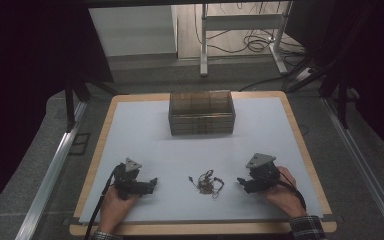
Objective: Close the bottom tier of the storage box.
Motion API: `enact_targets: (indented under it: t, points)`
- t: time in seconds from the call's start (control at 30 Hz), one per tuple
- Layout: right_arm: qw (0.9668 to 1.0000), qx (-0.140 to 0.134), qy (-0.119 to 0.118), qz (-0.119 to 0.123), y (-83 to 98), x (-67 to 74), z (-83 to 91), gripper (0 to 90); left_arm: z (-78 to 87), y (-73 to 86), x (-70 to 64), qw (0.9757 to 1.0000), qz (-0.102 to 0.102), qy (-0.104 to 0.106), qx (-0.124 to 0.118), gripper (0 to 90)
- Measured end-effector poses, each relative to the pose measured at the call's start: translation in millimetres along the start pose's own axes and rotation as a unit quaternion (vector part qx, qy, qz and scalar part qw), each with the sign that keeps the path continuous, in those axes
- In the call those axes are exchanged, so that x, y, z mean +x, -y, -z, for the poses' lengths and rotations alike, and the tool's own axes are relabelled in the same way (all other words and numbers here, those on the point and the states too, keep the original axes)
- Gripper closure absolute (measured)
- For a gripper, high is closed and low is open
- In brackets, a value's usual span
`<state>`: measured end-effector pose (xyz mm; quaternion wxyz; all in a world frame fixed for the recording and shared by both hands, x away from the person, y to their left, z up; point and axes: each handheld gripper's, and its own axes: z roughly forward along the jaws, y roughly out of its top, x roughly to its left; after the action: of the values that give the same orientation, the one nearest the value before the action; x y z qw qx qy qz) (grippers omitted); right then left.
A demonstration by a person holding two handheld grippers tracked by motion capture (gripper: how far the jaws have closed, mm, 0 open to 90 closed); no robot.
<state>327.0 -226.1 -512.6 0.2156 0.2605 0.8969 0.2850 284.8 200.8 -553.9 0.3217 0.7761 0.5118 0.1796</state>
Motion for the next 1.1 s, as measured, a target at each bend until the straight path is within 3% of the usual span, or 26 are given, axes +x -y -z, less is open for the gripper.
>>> enact_targets:
  t: [0.3, 0.77, 1.1]
  points:
    - [1.0, 0.001, 0.007, 0.0, -4.2, 0.4, -0.1, 19.1, 0.0, 0.0, 0.0, 1.0, 0.0, 0.0, 0.0, 0.4]
    - [0.9981, 0.018, 0.044, 0.04, -13.3, 4.6, -5.8, 19.9, 0.0, 0.0, 0.0, 1.0, 0.0, 0.0, 0.0, 0.4]
    - [0.9967, 0.023, 0.052, 0.059, -17.2, 6.2, -9.2, 19.9, 0.1, 0.0, -0.1, 1.0, 0.0, 0.0, 0.0, 0.4]
